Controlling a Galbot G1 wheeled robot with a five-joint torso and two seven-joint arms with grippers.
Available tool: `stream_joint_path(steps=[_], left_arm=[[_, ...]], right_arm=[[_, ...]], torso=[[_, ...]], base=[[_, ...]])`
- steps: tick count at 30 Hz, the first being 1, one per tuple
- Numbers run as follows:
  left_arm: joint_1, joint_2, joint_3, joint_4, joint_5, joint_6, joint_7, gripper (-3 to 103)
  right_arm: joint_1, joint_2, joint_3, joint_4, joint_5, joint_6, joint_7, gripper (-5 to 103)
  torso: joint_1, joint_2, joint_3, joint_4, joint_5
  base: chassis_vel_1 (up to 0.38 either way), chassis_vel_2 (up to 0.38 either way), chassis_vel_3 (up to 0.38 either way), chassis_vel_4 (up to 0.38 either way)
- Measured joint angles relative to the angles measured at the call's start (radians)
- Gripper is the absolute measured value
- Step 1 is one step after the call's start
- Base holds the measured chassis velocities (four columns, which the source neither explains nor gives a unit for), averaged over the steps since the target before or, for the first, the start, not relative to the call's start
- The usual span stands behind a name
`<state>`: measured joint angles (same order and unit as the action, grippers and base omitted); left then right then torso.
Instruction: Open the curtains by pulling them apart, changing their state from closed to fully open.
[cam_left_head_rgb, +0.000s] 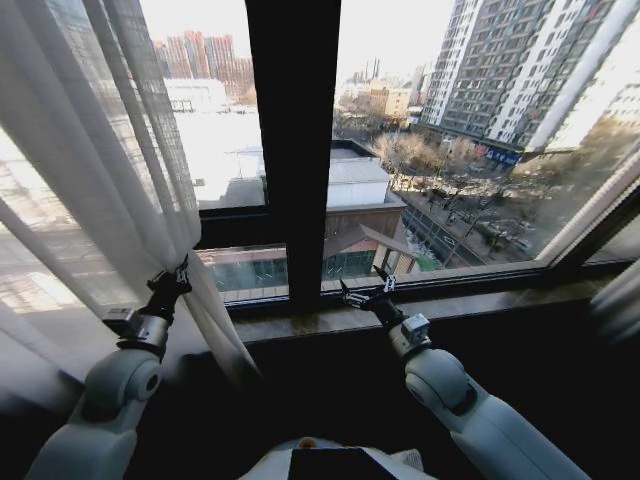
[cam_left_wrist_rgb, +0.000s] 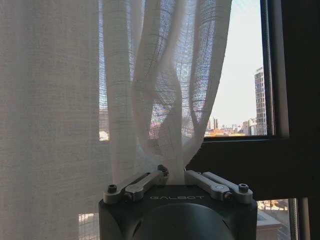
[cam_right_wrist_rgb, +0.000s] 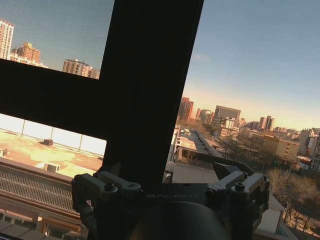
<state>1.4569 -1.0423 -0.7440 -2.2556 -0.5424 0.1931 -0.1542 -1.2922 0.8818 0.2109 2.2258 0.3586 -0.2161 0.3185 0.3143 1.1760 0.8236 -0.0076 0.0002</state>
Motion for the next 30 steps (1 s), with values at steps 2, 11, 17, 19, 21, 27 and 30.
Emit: stream_joint_path(steps=[2,11,17,19,21,27,30], left_arm=[[0.004,0.000,-0.003,-0.005,0.000,0.000,0.000,0],[0.055,-0.006,-0.059,-0.045,-0.003,-0.006,0.007,0],[0.070,-0.009,-0.076,-0.055,-0.007,-0.010,0.014,0],[0.073,-0.009,-0.081,-0.058,-0.010,-0.011,0.015,0],[0.075,-0.009,-0.083,-0.059,-0.011,-0.012,0.017,0],[0.078,-0.008,-0.093,-0.060,-0.016,-0.014,0.036,0],[0.081,-0.009,-0.096,-0.060,-0.018,-0.016,0.040,0]], right_arm=[[0.002,0.002,0.008,-0.009,0.007,-0.001,0.005,100],[-0.002,0.030,0.102,-0.100,0.044,-0.025,0.060,100],[-0.023,0.059,0.121,-0.083,0.054,-0.026,0.060,100],[-0.031,0.078,0.130,-0.070,0.054,-0.032,0.060,100],[-0.035,0.087,0.136,-0.065,0.053,-0.037,0.061,100],[-0.080,0.127,0.195,-0.040,0.036,-0.043,0.067,100],[-0.110,0.146,0.227,-0.019,0.028,-0.044,0.064,100]], torso=[[0.000,0.000,0.000,0.0000,-0.0003],[0.000,0.000,0.000,-0.0001,0.0005],[0.000,0.000,0.000,-0.0003,0.0005],[0.000,0.000,0.000,0.0003,-0.0002],[0.000,0.000,0.000,0.0002,-0.0003],[0.000,0.000,0.000,-0.0001,-0.0001],[0.000,0.000,0.000,-0.0002,0.0003]], base=[[0.179,0.217,-0.231,-0.203],[0.098,0.097,-0.095,-0.096],[0.000,0.000,0.000,0.000],[0.000,0.000,0.000,0.000],[0.033,0.043,-0.052,-0.043],[0.018,0.018,-0.014,-0.010],[0.000,0.000,0.000,0.000]])
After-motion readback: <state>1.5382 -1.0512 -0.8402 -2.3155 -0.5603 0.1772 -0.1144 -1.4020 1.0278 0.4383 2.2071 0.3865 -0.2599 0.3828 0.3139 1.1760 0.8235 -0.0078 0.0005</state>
